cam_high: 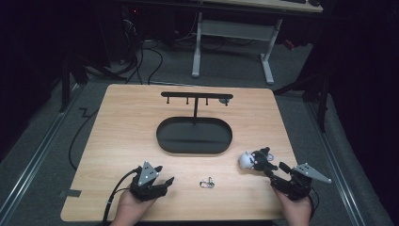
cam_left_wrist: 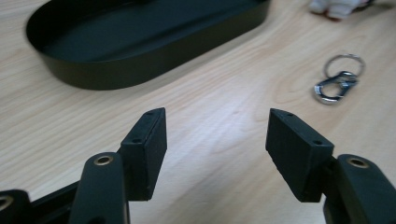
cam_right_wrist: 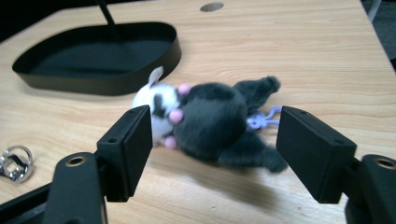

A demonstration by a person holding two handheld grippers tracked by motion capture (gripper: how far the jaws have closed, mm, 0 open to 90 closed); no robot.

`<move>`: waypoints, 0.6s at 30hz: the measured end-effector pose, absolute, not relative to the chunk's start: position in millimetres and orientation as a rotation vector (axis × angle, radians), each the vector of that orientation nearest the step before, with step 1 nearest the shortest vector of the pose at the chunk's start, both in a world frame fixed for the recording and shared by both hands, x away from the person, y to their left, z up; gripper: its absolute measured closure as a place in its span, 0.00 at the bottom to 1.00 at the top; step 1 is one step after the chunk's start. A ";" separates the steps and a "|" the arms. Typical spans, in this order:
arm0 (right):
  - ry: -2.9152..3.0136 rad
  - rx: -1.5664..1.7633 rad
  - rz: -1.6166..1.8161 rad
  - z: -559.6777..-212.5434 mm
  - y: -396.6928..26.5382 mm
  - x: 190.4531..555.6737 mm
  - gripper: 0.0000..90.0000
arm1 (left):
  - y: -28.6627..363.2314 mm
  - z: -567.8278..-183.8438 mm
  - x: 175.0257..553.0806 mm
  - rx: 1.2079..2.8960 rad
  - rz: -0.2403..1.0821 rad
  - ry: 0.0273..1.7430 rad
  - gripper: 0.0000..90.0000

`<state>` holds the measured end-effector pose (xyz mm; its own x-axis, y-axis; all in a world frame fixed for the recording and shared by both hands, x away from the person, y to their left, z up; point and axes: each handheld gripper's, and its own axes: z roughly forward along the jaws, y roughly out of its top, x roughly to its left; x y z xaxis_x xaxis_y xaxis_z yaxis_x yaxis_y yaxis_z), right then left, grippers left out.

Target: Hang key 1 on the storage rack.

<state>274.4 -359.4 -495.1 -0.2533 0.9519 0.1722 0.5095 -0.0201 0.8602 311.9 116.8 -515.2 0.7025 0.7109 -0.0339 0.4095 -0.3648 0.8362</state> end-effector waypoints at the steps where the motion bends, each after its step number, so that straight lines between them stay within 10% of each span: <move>1: 1.793 1.516 1.197 -495.9 -356.7 274.1 0.31 | 118.9 -515.9 313.5 2.004 0.406 0.867 0.43; 18: 1.822 1.441 1.149 -496.6 -350.9 266.0 0.48 | 153.4 -512.8 325.0 2.000 0.380 0.881 0.48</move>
